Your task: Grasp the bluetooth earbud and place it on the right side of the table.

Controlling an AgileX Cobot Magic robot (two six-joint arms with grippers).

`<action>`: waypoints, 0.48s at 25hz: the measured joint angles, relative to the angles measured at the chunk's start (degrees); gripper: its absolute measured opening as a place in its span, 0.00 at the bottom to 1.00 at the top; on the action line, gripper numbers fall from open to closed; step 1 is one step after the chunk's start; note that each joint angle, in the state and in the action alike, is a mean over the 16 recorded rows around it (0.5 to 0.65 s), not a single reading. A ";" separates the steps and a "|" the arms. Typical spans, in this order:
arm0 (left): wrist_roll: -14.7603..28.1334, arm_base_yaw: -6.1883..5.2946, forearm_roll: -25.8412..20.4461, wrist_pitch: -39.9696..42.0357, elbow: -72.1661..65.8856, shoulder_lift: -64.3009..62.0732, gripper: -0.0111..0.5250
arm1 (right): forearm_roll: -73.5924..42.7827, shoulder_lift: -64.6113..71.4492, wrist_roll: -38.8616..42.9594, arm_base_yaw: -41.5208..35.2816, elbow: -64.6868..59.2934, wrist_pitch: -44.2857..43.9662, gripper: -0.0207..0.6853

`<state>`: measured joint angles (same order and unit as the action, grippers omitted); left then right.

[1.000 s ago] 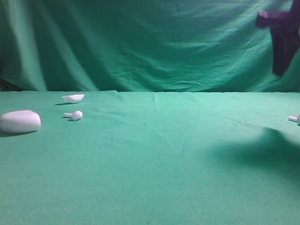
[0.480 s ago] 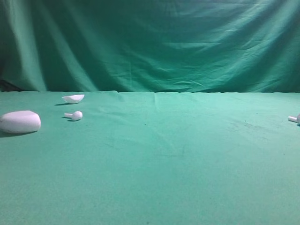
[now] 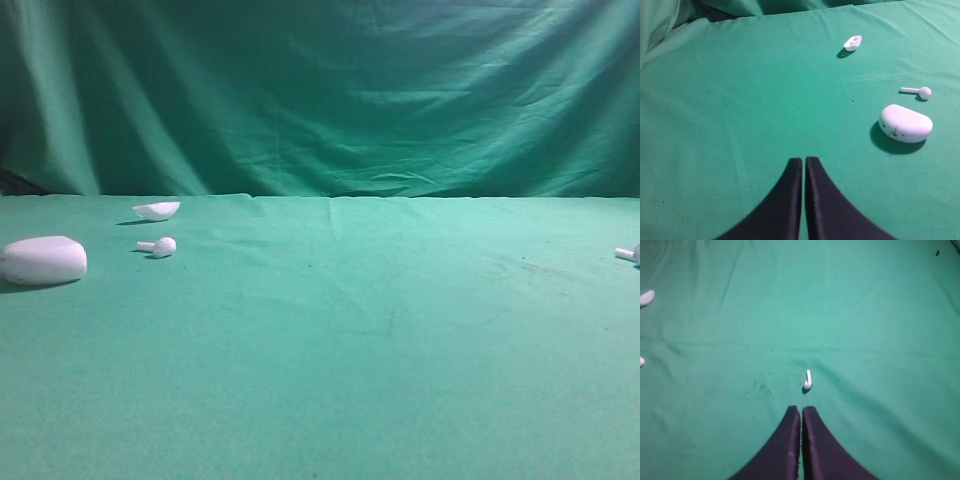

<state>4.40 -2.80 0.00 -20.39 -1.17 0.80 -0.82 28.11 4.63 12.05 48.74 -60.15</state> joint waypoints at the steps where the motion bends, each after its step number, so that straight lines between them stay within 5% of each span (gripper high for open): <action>1: 0.00 0.00 0.00 0.00 0.00 0.00 0.02 | 0.27 -2.47 -0.01 0.00 -0.84 -0.31 0.03; 12: 0.00 0.00 0.00 0.00 0.00 0.00 0.02 | 2.65 -18.80 -0.17 0.00 -5.24 -1.40 0.03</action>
<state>4.40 -2.80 0.00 -20.39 -1.17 0.80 1.83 9.30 4.46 12.05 43.50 -61.55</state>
